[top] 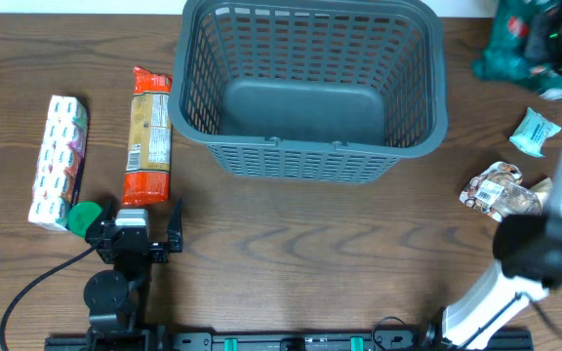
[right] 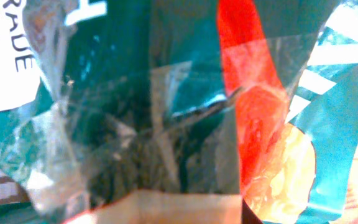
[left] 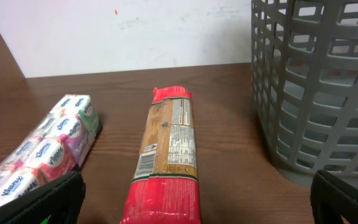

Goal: Pack container
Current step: 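Carry the Nescafe bag into the grey basket and release it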

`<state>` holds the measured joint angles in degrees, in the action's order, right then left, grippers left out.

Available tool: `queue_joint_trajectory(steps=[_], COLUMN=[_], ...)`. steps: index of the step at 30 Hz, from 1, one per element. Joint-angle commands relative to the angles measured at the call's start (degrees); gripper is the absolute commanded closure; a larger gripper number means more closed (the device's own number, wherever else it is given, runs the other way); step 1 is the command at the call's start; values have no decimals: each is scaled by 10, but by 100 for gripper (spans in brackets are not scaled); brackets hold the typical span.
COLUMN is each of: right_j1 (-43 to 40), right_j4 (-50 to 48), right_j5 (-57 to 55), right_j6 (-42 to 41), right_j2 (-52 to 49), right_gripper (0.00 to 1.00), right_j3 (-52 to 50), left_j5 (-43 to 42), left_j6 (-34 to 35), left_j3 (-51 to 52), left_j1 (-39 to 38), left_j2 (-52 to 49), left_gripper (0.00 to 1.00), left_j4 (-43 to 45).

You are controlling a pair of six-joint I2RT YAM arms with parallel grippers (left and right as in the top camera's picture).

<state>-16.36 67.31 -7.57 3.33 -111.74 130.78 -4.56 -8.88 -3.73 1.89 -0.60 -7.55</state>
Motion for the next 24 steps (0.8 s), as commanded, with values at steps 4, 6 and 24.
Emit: queue_joint_trajectory(steps=[4,6,24], right_j1=[29,50,386], right_j4=[-22,-26,25], right_j5=[31,56,-136], right_j6=[-3,2,-66], right_j2=[148,179,182], right_gripper=[99,99,99], right_j3=[20,20,19], left_j5=[-6,-6,-6], left_j6=[-3,-3,-3], left_j3=[14,14,14], left_j1=[3,3,3], left_j2=[3,3,3], left_gripper=[1,1,1], left_j4=[-5,-5,-5])
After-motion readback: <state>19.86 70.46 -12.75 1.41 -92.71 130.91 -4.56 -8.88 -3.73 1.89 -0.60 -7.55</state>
